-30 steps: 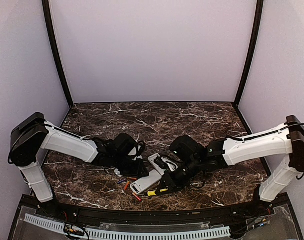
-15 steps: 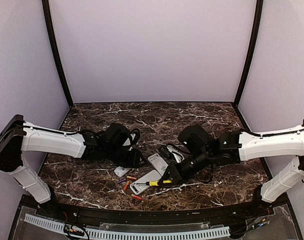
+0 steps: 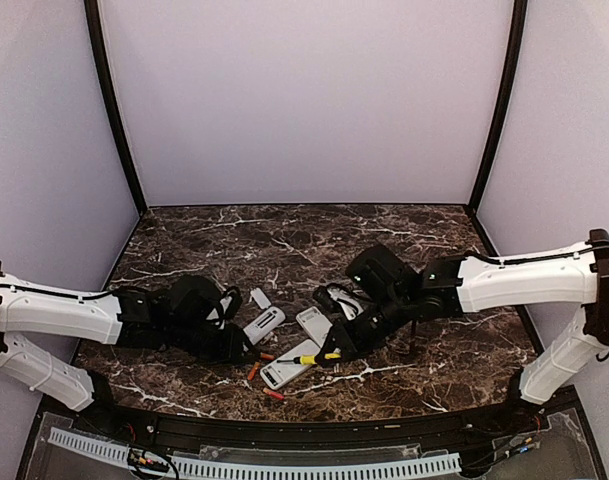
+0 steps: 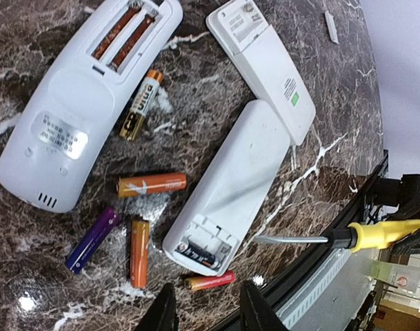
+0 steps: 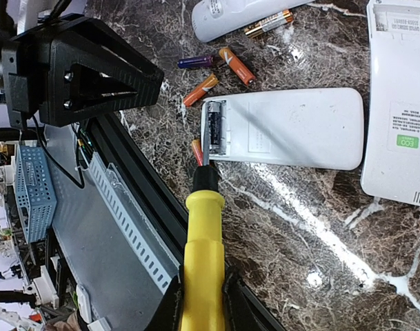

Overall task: Unload the batteries from the remote control
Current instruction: Remove the battery from the remote control without the battery cover, then place the screwdriver at the center of the board.

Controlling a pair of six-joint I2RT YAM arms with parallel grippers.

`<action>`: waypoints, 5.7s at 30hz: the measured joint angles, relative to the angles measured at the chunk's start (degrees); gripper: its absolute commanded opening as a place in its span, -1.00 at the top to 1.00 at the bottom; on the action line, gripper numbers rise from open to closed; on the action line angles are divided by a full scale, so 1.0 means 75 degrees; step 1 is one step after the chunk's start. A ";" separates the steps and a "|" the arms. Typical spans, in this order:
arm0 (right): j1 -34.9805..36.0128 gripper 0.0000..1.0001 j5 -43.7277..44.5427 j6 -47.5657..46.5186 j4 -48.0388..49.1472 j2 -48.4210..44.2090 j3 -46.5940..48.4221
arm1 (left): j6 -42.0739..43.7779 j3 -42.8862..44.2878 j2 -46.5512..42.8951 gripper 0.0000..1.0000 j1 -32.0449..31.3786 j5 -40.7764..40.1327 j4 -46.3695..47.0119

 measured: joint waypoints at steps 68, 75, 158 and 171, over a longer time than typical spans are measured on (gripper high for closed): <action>-0.0239 1.00 -0.1399 0.0358 0.1786 0.1396 -0.0525 | -0.0586 -0.0149 0.1792 0.97 -0.0207 0.1195 0.1017; -0.0248 1.00 -0.1408 0.0463 0.1859 0.1396 -0.0565 | -0.0557 -0.0149 0.1480 0.76 -0.0227 0.0708 0.0638; -0.2308 1.00 0.3523 0.0125 0.1827 -0.0449 -0.1198 | 0.5030 0.2600 -0.2769 -0.80 0.6959 -0.0729 -0.2906; -0.2320 0.87 0.3689 0.0682 0.3095 0.0239 -0.1988 | 0.4861 0.2343 -0.2675 -0.80 0.6959 -0.0589 -0.2763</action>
